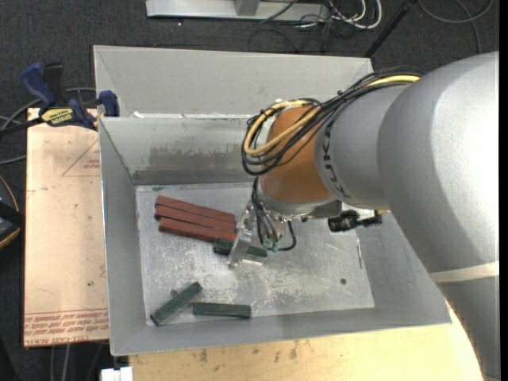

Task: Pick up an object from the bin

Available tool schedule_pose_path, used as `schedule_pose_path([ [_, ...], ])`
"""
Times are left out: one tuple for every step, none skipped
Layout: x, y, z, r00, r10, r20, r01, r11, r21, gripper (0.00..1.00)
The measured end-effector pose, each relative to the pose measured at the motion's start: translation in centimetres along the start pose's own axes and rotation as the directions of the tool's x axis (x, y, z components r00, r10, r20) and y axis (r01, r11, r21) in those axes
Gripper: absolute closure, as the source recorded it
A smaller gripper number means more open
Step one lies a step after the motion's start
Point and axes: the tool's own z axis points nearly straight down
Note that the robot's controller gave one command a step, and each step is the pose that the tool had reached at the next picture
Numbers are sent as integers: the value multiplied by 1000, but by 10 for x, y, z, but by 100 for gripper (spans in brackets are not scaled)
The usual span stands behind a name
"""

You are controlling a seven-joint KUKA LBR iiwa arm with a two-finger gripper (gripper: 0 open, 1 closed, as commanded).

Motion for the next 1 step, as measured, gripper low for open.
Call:
schedule_pose_path([
  [-15,-7,-126,999,36,-23,-36,999,11,100],
])
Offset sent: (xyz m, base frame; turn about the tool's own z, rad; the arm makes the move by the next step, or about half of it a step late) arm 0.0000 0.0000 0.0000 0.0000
